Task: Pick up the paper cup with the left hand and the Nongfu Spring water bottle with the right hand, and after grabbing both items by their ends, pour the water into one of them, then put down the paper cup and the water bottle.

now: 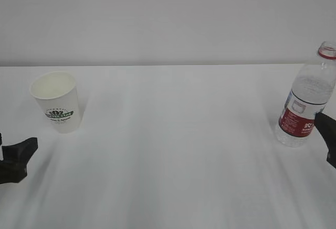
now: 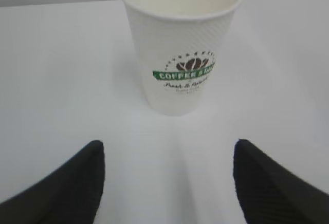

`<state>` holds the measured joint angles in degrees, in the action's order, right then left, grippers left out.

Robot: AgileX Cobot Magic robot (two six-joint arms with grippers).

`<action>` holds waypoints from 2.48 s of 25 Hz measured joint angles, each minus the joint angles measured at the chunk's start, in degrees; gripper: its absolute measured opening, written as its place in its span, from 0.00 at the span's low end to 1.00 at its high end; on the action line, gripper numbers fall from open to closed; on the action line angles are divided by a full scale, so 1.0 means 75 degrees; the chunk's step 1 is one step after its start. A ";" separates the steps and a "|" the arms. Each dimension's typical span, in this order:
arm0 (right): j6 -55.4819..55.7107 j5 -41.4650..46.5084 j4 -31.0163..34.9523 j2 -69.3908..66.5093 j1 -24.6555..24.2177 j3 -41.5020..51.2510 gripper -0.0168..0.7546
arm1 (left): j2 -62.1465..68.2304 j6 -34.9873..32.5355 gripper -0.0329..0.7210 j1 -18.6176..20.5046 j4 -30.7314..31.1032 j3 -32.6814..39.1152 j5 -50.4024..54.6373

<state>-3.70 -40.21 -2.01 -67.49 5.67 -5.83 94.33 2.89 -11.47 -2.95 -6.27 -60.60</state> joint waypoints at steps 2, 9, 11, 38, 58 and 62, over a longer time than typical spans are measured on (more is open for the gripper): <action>0.0000 -0.0299 0.0000 -0.0099 0.0000 0.0082 0.78 | 0.0333 0.0000 0.80 0.0000 0.0012 0.0188 -0.0449; 0.0083 -0.0893 -0.0261 -0.0668 0.0000 0.0145 0.78 | 0.0907 -0.0016 0.79 0.0000 0.0251 0.0242 -0.0643; 0.0095 -0.1320 -0.0275 -0.0968 0.0000 0.0258 0.78 | 0.0907 -0.0016 0.79 0.0000 0.0270 0.0242 -0.0661; 0.0331 -0.3371 0.0082 -0.3528 0.0000 0.0418 0.78 | 0.0911 -0.0148 0.79 0.0000 0.0023 -0.0343 -0.0707; 0.0090 -0.3400 0.0020 -0.4574 0.0000 -0.0187 0.79 | 0.1830 -0.0148 0.91 0.0000 0.0293 -0.1129 -0.0722; 0.0090 -0.3400 0.0073 -0.4855 0.0000 -0.0433 0.79 | 0.1830 -0.0151 0.91 0.0000 0.0293 -0.1129 -0.0722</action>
<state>-3.02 -65.71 -1.47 -103.90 5.67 -9.07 108.05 1.76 -11.47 -0.75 -14.74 -66.02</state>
